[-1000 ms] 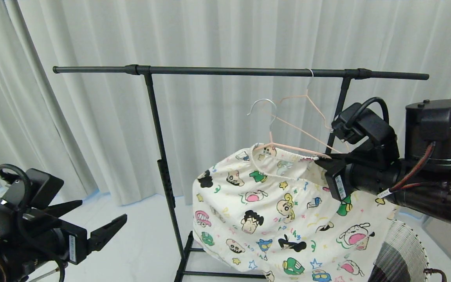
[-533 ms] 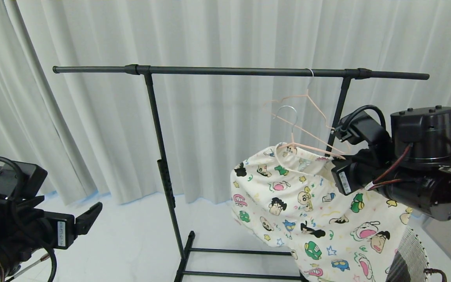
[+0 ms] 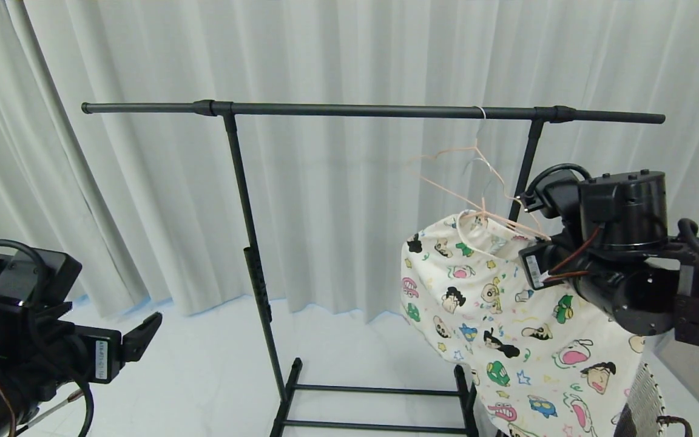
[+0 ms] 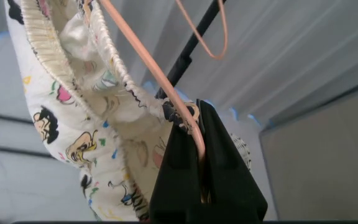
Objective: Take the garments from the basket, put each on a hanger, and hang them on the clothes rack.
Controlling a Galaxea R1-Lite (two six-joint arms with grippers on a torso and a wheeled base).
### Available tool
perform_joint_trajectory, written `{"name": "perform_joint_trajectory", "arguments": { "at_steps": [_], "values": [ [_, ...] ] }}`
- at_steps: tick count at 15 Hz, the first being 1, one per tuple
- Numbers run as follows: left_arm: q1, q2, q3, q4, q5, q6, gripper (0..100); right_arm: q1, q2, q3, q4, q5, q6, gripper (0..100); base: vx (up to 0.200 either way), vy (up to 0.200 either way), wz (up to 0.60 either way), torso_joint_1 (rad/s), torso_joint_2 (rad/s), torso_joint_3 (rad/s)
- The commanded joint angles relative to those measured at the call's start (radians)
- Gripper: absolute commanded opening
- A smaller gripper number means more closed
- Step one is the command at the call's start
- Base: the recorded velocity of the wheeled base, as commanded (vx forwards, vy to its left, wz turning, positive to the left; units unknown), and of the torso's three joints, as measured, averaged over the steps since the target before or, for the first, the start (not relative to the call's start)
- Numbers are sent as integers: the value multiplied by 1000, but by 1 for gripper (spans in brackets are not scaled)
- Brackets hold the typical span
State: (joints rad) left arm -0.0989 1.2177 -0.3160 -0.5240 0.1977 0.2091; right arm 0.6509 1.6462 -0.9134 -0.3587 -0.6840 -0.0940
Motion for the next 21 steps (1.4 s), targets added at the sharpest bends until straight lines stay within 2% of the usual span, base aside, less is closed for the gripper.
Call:
{"name": "perform_joint_trajectory", "arguments": {
  "at_steps": [1, 4, 6, 18, 21],
  "values": [
    [-47, -1, 1, -1, 0, 7, 100, -13, 90, -99, -20, -28, 8, 0, 0, 0, 0, 0, 0, 0],
    [-116, -3, 1, -1, 0, 7, 100, -16, 150, -211, -28, -29, 11, 0, 0, 0, 0, 0, 0, 0],
    [-133, -4, 1, -1, 0, 6, 100, -17, 167, -246, -48, -29, 11, 0, 100, 0, 0, 1, 1, 1],
    [-136, -4, 9, -1, 0, 4, 100, 15, 165, -292, -137, -29, -6, 0, 200, 0, 0, 2, 6, 4],
    [-139, -6, 11, -1, 0, 3, 100, 29, 169, -294, -149, -28, -27, 0, 0, 0, 0, 0, 0, 0]
  ]
}}
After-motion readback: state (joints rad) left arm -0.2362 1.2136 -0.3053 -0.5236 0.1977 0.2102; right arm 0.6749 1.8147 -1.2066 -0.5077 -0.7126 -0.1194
